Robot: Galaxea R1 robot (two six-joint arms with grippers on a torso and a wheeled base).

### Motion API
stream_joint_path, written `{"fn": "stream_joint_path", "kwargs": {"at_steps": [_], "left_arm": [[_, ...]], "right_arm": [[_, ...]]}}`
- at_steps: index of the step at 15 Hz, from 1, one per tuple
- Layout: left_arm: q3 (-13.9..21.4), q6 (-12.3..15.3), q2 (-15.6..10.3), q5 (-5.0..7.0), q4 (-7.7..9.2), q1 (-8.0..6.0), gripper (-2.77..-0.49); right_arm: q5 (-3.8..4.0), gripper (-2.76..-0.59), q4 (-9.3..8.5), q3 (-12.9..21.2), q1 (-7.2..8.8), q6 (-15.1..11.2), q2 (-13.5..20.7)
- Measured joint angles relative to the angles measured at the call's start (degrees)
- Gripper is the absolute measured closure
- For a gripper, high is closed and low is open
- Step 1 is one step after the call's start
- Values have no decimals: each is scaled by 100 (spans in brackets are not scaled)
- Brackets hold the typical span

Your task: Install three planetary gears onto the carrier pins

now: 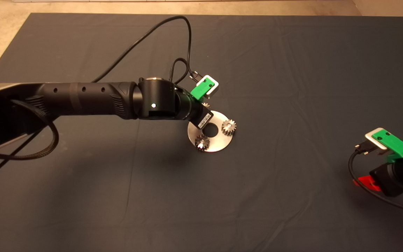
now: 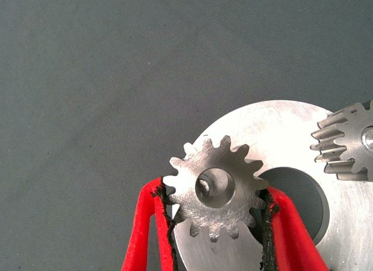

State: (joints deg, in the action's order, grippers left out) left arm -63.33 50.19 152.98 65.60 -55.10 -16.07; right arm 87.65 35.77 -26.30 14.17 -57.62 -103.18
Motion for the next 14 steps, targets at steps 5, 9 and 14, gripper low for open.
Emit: {"fn": "stream_joint_path", "kwargs": {"at_steps": [5,9,14], "left_arm": [[-6,-20,2,61,-2,-2,-54],[-6,-144,7,94,-2,-2,-54],[-6,-174,17,201,-5,-16,-54]], "right_arm": [[0,-207,1,0,0,7,-1],[0,-207,0,0,0,13,-1],[0,-207,0,0,0,13,-1]]}}
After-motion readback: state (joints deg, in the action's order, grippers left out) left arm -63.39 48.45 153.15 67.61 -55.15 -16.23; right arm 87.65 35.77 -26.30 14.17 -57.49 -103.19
